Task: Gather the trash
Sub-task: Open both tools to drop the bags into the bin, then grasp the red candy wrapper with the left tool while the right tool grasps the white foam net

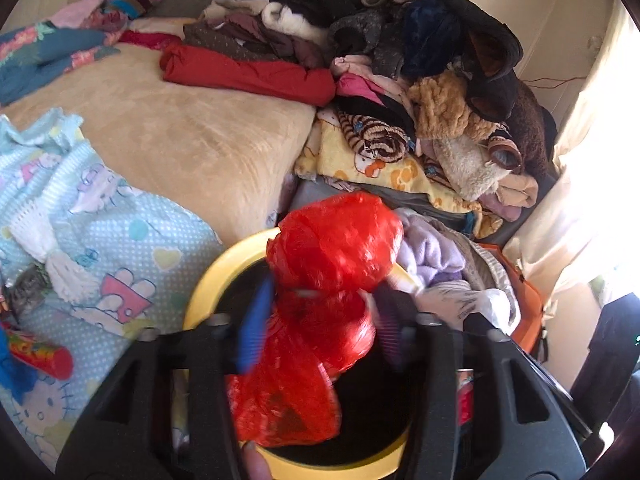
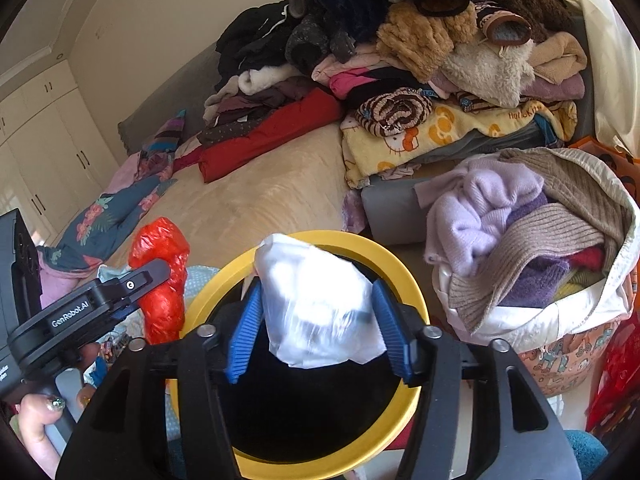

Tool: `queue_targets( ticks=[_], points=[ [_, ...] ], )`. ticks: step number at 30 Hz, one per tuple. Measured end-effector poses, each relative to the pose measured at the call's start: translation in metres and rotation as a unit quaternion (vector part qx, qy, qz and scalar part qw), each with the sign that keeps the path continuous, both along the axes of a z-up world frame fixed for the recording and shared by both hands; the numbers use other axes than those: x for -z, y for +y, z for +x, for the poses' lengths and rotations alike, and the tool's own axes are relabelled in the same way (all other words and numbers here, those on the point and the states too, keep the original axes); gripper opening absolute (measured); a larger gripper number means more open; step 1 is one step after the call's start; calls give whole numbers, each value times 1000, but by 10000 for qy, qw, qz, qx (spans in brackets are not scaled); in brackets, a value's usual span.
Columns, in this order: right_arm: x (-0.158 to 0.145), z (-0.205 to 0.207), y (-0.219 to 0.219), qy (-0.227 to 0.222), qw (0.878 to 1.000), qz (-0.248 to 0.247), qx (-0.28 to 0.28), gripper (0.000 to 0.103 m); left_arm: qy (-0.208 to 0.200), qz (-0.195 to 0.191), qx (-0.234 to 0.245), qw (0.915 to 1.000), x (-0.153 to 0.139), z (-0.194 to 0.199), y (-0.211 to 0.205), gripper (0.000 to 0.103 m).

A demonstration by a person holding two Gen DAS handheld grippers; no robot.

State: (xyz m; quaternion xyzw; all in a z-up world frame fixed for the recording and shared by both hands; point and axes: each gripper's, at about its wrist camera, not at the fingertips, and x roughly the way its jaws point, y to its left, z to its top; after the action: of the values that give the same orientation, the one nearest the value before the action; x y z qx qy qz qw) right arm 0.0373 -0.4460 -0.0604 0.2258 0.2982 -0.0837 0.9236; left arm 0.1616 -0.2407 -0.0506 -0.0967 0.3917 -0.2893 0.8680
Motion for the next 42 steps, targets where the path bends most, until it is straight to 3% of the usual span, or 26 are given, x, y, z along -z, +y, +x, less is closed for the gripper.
queue_targets(
  ticks=[1,2,5,10,22,34,42],
  points=[
    [0,-1,0,-29,10000,-6,-9,66,-48,-20,-29,10000,-2,-1,2,70],
    [0,-1,0,-56,10000,-10,3,68,-92,-36,-50,9999,-3,-3,4,79],
    [-1,-3,1,-127,9999,-56,7,72,-125,20,-258,9996,-9,-7,16,92],
    [-6,-6,9,-350,9993,-43,-104,78,-384,74,-538,9978,-21,-20,41,92],
    [-36,-15,68,-1135,9870,-385,-1074,83,-855,-9,-1311,9877,-41,-54,110,92],
    [-40,-17,128,-1103,9730,-448,-1976,83,-1076,-27,-1934,9752,-48,-74,172,92],
    [-41,-25,178,-1098,9553,-613,-2674,83,-1145,-2,-2189,9690,-49,-81,203,92]
  ],
)
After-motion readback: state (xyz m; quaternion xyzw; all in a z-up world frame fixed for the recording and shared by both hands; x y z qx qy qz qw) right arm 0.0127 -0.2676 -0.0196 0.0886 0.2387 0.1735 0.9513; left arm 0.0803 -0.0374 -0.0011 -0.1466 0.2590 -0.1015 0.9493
